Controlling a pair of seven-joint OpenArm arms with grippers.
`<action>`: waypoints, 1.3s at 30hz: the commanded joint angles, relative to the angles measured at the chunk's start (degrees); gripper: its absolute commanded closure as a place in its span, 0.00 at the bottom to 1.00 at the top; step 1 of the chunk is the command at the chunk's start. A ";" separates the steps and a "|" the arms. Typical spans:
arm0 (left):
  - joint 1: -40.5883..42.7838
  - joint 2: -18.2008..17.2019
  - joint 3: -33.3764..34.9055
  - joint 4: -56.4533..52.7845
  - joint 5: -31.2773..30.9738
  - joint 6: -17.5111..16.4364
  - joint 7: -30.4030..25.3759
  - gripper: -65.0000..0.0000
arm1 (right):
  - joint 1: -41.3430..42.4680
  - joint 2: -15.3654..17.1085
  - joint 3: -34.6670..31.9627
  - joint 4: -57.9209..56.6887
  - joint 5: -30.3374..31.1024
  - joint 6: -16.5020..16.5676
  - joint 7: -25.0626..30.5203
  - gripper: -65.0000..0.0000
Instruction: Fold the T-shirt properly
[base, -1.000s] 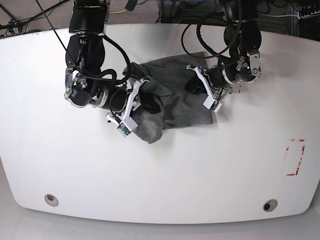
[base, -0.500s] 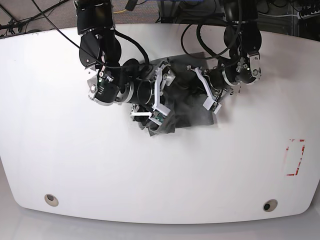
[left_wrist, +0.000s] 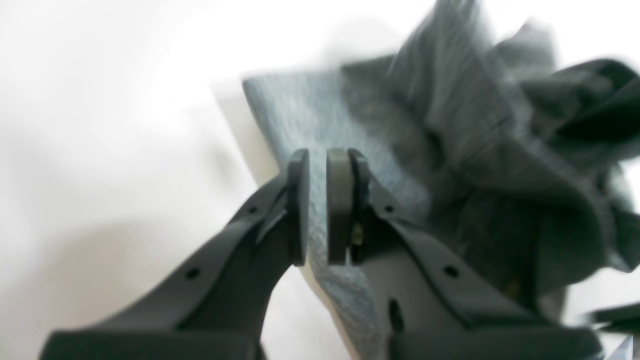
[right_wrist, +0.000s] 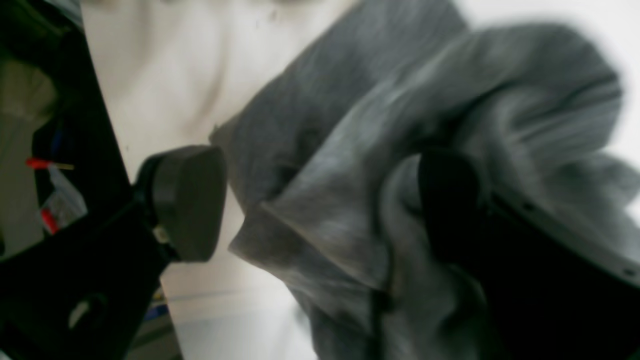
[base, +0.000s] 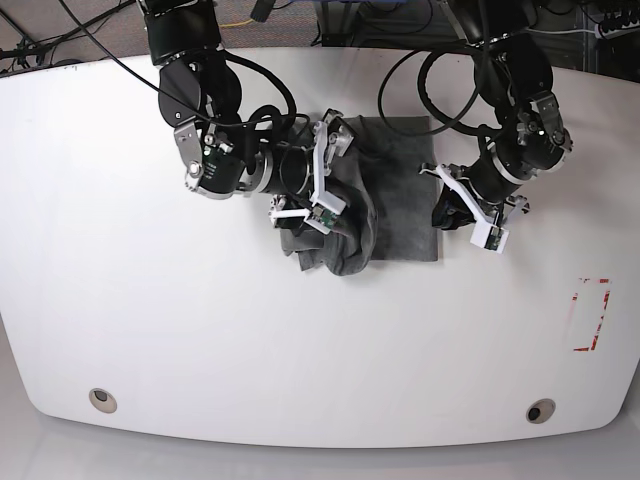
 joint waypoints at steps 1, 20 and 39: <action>-0.10 -2.18 -1.87 3.01 -4.08 -0.24 -0.85 0.93 | 1.17 -0.37 -3.66 -0.06 1.73 0.12 3.90 0.11; 5.96 -10.97 -7.23 -0.60 -14.19 -0.24 -0.59 0.93 | -2.53 2.09 8.21 6.80 1.73 0.12 5.39 0.11; 6.58 -10.80 -6.88 -1.65 -14.28 -0.24 -0.59 0.93 | -4.11 4.82 11.81 4.69 -11.72 0.12 8.47 0.12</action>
